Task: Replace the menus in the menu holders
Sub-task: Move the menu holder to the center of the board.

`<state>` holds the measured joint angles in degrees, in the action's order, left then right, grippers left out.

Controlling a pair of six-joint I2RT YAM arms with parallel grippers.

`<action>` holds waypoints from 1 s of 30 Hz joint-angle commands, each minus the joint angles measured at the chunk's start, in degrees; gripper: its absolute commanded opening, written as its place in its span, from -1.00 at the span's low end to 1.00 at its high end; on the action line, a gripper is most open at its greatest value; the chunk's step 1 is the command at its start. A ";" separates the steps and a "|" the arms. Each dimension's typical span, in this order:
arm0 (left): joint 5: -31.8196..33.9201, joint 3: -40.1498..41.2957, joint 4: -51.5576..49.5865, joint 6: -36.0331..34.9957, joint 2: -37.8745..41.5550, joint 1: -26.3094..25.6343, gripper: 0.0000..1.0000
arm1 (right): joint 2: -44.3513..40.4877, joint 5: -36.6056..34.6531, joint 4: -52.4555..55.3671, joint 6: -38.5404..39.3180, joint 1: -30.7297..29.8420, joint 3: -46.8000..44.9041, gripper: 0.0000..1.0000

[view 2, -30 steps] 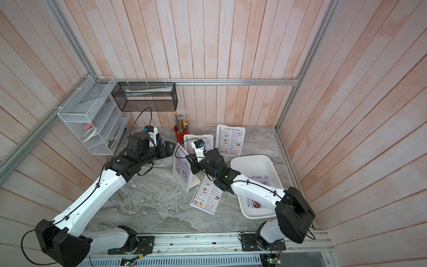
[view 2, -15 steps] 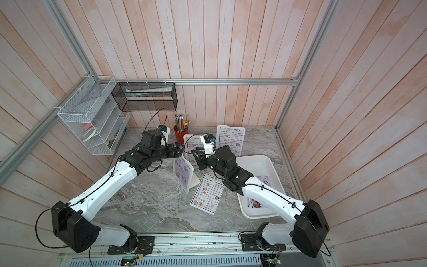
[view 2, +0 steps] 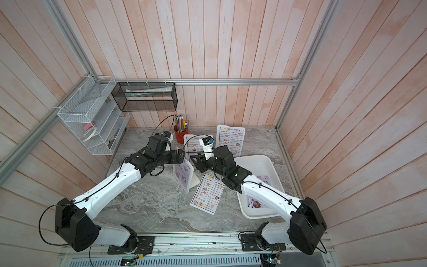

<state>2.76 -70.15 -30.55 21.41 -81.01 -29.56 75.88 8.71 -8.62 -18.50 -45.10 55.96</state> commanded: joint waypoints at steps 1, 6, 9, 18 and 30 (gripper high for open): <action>-0.06 0.58 0.27 -0.08 3.20 0.76 0.89 | 0.88 2.61 2.14 0.46 -1.19 0.66 0.08; -5.13 -0.34 0.31 1.27 7.51 3.80 0.91 | 2.70 2.73 2.31 0.57 -2.00 0.18 0.16; -3.42 -0.11 -2.01 1.46 8.65 5.58 0.91 | 4.37 2.44 2.20 0.77 -2.00 0.02 0.17; -0.50 10.57 -3.99 4.20 13.29 9.62 0.91 | 8.86 3.42 0.82 1.25 -2.85 0.68 0.01; -2.56 24.53 -4.06 8.25 18.67 10.31 0.90 | 15.98 6.07 -2.90 2.02 -2.85 5.51 -0.48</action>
<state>1.26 -47.05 -34.22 28.18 -64.36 -19.49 90.28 13.08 -9.45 -17.37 -47.59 59.02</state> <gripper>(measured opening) 0.950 0.271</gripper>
